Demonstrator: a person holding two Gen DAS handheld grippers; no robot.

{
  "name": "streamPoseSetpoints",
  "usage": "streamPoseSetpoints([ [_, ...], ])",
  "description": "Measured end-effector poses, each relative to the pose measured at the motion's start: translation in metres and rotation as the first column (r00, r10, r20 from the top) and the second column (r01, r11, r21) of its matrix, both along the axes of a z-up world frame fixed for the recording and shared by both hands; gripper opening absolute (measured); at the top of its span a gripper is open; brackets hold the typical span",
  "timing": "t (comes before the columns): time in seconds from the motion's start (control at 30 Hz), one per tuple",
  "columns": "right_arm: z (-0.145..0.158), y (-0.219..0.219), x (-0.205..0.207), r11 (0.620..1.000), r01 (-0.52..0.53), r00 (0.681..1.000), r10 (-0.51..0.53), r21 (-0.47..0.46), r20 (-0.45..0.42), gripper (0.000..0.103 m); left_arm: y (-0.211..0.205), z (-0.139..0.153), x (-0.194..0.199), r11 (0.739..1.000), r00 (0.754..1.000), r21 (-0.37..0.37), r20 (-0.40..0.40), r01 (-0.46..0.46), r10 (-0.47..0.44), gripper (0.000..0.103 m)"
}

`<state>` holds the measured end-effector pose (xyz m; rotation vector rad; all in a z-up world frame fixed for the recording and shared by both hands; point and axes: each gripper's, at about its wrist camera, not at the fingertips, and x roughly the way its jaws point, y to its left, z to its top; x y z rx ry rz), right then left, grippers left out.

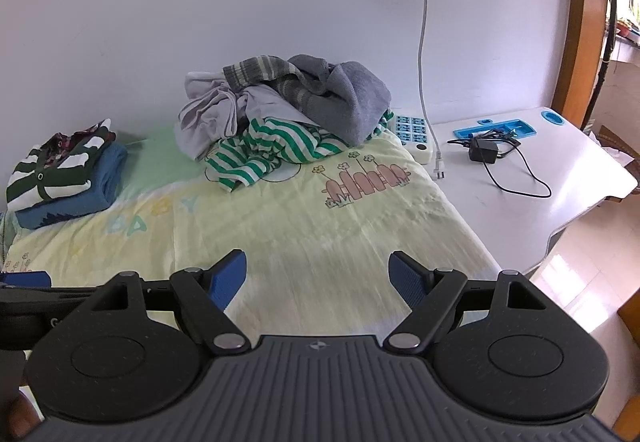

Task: Fold clothes
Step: 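Move both grippers toward the clothes pile on the bed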

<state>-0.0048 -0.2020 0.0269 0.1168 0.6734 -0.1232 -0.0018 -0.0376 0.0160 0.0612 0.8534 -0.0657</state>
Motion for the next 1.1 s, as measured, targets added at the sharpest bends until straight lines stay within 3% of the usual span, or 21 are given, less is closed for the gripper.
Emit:
streamPoseSetpoints([
  [1.1, -0.0071, -0.0024, 0.0011, 0.999, 0.037, 0.999, -0.037, 0.01, -0.014, 0.081, -0.0077, -0.007, 0.0081, 0.999, 0.999, 0.009, -0.013, 0.042, -0.042, 0.102],
])
